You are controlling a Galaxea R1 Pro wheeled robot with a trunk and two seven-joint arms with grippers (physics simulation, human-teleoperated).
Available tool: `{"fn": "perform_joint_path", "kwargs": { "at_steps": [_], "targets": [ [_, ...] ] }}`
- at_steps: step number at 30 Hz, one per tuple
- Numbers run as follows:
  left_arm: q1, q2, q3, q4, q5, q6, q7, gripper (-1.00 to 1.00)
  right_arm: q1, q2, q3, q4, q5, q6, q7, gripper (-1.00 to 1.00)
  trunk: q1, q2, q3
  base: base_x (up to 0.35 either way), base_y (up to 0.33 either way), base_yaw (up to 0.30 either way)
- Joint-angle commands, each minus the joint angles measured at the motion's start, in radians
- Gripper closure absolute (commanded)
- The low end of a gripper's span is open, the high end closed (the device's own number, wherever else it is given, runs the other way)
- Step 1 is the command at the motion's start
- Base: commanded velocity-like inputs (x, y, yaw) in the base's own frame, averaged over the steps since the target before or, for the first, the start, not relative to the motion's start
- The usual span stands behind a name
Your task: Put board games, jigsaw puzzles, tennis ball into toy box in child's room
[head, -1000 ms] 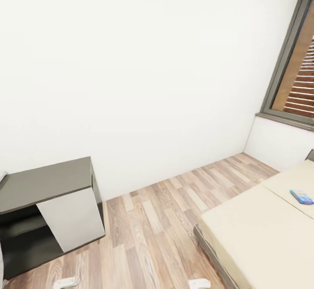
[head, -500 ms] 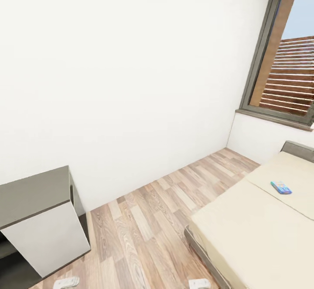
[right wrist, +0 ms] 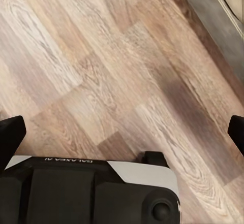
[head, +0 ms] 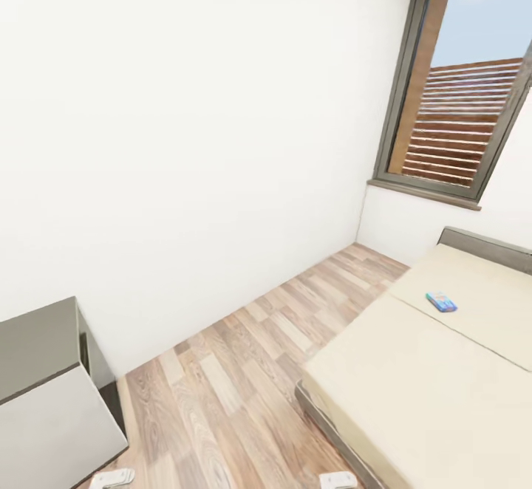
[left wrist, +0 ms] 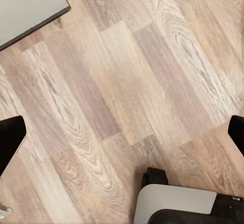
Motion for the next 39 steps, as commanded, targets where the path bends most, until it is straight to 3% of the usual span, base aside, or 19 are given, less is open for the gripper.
{"fn": "perform_joint_path", "kwargs": {
  "at_steps": [1,19,39],
  "targets": [
    [0.0,0.0,0.008,-0.002,0.0,0.006,-0.006,-1.0,-0.001,0.0,0.008,-0.002,-0.002,0.008,-0.007,-1.0,0.001,-0.002,-0.003,0.197,0.193,-0.256],
    [0.0,0.0,0.008,-0.002,0.0,0.005,-0.006,-1.0,-0.001,0.0,0.008,-0.002,-0.001,0.004,-0.007,-1.0,0.001,-0.002,-0.011,0.227,0.215,-0.156],
    [0.0,0.0,0.008,-0.002,0.0,-0.001,-0.006,-1.0,-0.001,-0.002,0.007,-0.002,-0.002,0.004,-0.006,-1.0,0.001,-0.002,-0.011,0.253,0.22,-0.269]
  ]
}}
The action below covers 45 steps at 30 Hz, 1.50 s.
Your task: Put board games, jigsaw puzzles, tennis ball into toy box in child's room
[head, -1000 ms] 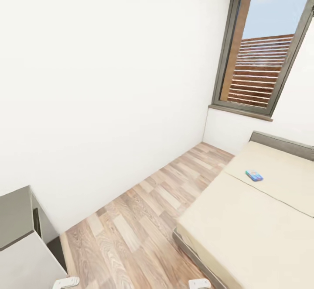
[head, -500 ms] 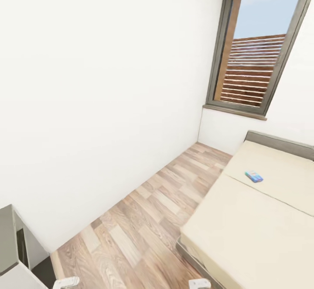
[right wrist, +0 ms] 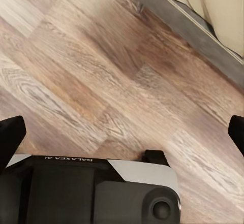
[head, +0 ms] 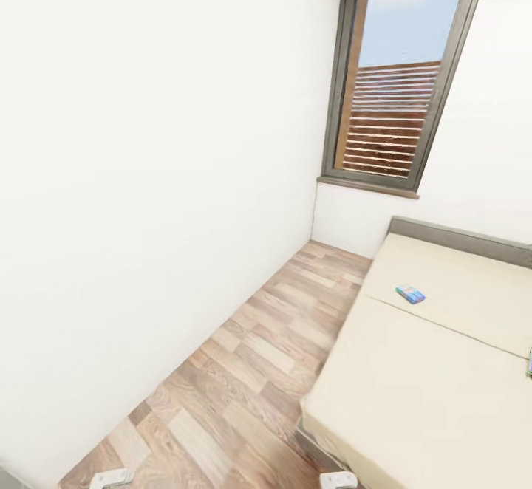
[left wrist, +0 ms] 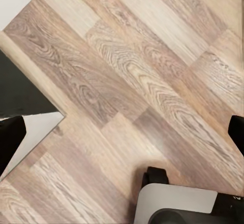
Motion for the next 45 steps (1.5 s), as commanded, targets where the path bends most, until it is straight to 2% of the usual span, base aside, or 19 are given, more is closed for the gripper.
{"fn": "perform_joint_path", "kwargs": {
  "at_steps": [1,19,45],
  "targets": [
    [0.0,0.0,0.007,-0.002,0.0,0.005,-0.006,-1.0,-0.001,-0.001,0.008,-0.002,-0.002,0.008,-0.007,-1.0,0.001,-0.002,-0.002,0.254,0.22,-0.283],
    [0.0,0.0,0.007,-0.002,0.0,0.005,-0.006,-1.0,-0.001,-0.001,0.008,-0.002,-0.002,0.008,-0.007,-1.0,0.001,-0.002,-0.002,0.235,0.193,-0.285],
    [0.0,0.0,0.007,-0.002,0.0,0.005,-0.006,-1.0,-0.001,-0.001,0.008,-0.002,-0.002,0.008,-0.007,-1.0,0.001,-0.002,-0.002,0.012,0.007,-0.286]
  ]
}}
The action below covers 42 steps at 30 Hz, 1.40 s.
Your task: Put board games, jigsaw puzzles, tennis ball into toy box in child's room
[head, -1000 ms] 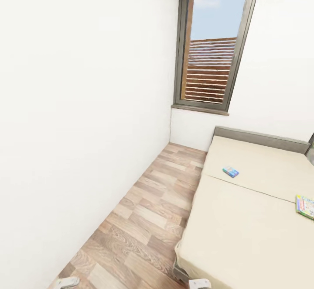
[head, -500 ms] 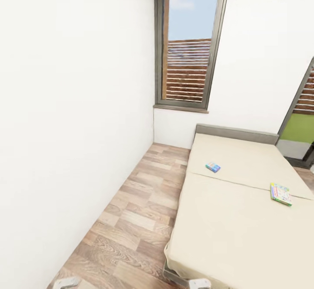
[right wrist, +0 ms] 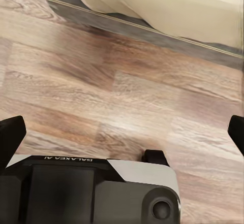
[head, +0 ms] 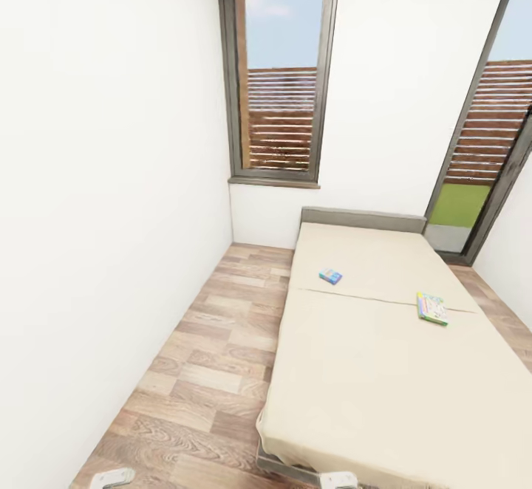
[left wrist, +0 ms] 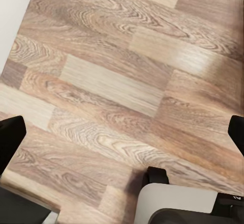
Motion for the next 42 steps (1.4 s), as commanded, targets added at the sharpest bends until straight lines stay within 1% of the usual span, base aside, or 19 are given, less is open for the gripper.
{"fn": "perform_joint_path", "kwargs": {
  "at_steps": [1,8,21,32,42],
  "targets": [
    [0.0,0.0,0.007,-0.002,0.0,0.005,-0.006,-1.0,-0.001,-0.001,0.008,-0.002,-0.002,0.008,-0.007,-1.0,0.001,-0.002,-0.002,0.022,0.017,-0.286],
    [0.0,0.0,0.008,-0.002,0.0,0.005,-0.006,-1.0,-0.001,0.0,0.008,-0.002,-0.002,0.008,-0.007,-1.0,0.001,-0.002,-0.002,0.123,0.118,-0.286],
    [0.0,0.0,0.008,-0.002,-0.001,0.005,-0.007,-1.0,-0.001,-0.001,0.008,-0.002,-0.003,0.008,-0.007,-1.0,0.001,-0.002,-0.002,0.192,0.175,-0.286],
    [-0.001,0.001,0.01,-0.002,0.002,0.011,-0.011,-1.0,-0.001,-0.001,0.007,-0.002,-0.003,0.008,-0.005,-1.0,0.001,-0.002,-0.002,0.029,0.023,-0.285],
    [-0.001,0.002,0.013,-0.002,0.004,0.015,-0.012,-1.0,-0.001,-0.002,0.007,-0.002,-0.004,0.006,-0.007,-1.0,0.001,-0.002,-0.002,0.001,0.001,-0.069]
  ]
}}
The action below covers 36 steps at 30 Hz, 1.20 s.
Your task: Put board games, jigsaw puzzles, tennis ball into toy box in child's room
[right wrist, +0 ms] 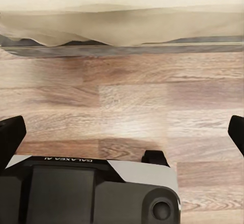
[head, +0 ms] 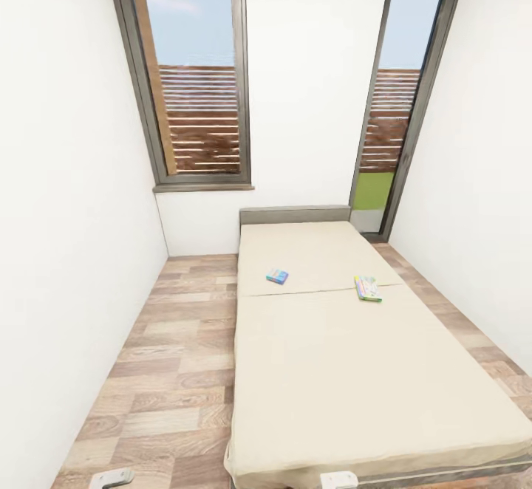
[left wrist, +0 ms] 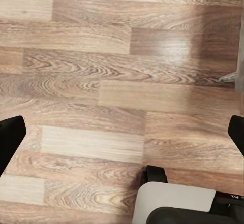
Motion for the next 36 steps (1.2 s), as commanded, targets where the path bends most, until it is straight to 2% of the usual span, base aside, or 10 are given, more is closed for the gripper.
{"fn": "perform_joint_path", "kwargs": {
  "at_steps": [1,4,8,11,13,14,20,26,29,36],
  "targets": [
    [0.0,0.001,0.008,-0.002,0.001,0.007,-0.007,-1.0,-0.001,0.0,0.008,-0.002,-0.003,0.008,-0.007,-1.0,0.001,-0.002,-0.002,0.0,0.0,-0.009],
    [-0.01,0.011,0.012,-0.016,0.009,0.075,-0.014,-1.0,-0.006,0.001,0.003,-0.015,-0.005,0.021,-0.008,-1.0,0.001,-0.002,-0.002,0.0,0.0,-0.002],
    [-0.061,0.028,0.015,-0.065,0.011,0.228,-0.021,-1.0,-0.03,0.002,0.001,-0.067,-0.012,0.066,-0.007,-1.0,0.001,-0.002,-0.002,0.0,0.0,0.0],
    [-0.164,0.042,0.016,-0.156,0.012,0.45,-0.03,-1.0,-0.063,-0.001,-0.023,-0.192,-0.073,0.172,-0.005,-1.0,0.001,-0.002,-0.002,0.0,0.0,0.0],
    [-0.189,0.044,0.017,-0.181,0.012,0.511,-0.041,-1.0,-0.069,-0.001,-0.033,-0.242,-0.108,0.206,-0.005,-1.0,0.001,-0.002,-0.002,0.0,0.0,0.0],
    [-0.211,0.045,0.017,-0.202,0.012,0.558,-0.058,-1.0,-0.072,-0.003,-0.039,-0.297,-0.142,0.238,-0.005,-1.0,0.001,-0.002,-0.002,0.0,0.0,0.0],
    [-0.268,0.049,0.016,-0.26,0.01,0.639,-0.125,-1.0,-0.08,-0.01,-0.05,-0.482,-0.232,0.352,-0.006,-1.0,0.001,-0.002,-0.002,0.0,0.0,-0.045],
    [-0.284,0.051,0.016,-0.301,0.009,0.658,-0.143,-1.0,-0.095,-0.017,-0.057,-0.531,-0.25,0.389,-0.004,-1.0,0.001,-0.002,0.0,0.0,0.0,-0.213],
    [-0.287,0.052,0.016,-0.329,0.01,0.663,-0.146,-1.0,-0.111,-0.03,-0.065,-0.539,-0.255,0.394,-0.003,-1.0,0.001,-0.002,0.001,0.0,0.0,-0.247],
    [-0.289,0.058,0.016,-0.409,0.009,0.665,-0.149,-1.0,-0.207,-0.04,-0.09,-0.554,-0.273,0.394,-0.005,-1.0,0.001,-0.002,0.002,0.0,0.0,-0.077]
  ]
}}
